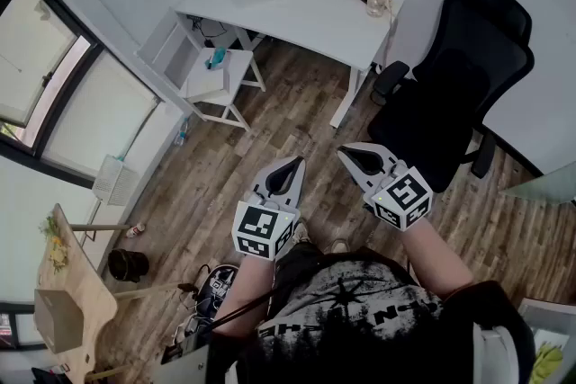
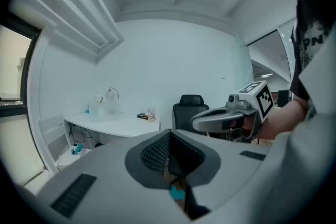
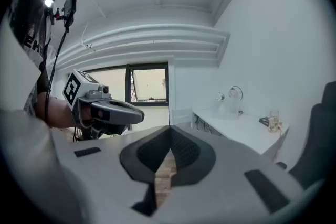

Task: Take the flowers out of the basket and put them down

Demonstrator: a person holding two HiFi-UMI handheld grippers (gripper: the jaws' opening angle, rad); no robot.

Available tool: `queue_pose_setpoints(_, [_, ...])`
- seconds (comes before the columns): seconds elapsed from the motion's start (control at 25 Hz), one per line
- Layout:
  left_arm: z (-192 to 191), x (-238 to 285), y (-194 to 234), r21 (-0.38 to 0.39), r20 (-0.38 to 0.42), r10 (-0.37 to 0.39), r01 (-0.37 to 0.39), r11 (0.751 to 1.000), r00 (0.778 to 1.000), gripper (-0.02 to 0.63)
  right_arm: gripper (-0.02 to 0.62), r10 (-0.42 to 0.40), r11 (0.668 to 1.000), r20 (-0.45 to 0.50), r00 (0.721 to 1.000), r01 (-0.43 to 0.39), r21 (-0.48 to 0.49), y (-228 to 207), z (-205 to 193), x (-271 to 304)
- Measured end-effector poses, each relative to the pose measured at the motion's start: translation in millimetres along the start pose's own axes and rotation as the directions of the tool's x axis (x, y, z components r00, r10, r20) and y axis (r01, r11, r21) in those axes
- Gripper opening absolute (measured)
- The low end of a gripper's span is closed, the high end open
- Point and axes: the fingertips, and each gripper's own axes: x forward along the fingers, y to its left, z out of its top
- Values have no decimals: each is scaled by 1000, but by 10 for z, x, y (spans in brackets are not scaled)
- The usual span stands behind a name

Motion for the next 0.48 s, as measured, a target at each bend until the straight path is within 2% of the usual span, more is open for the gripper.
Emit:
queue_pose_setpoints(0.16, [-19, 9, -2, -1, -5, 11, -11, 1000, 1000, 11, 17, 14, 999, 5, 1000, -15, 44, -25, -46, -7])
queue_pose_setpoints(0.48, [15, 72, -8, -27, 5, 29, -29, 999, 1000, 11, 17, 10, 1000, 5, 1000, -10, 3, -110, -61, -28])
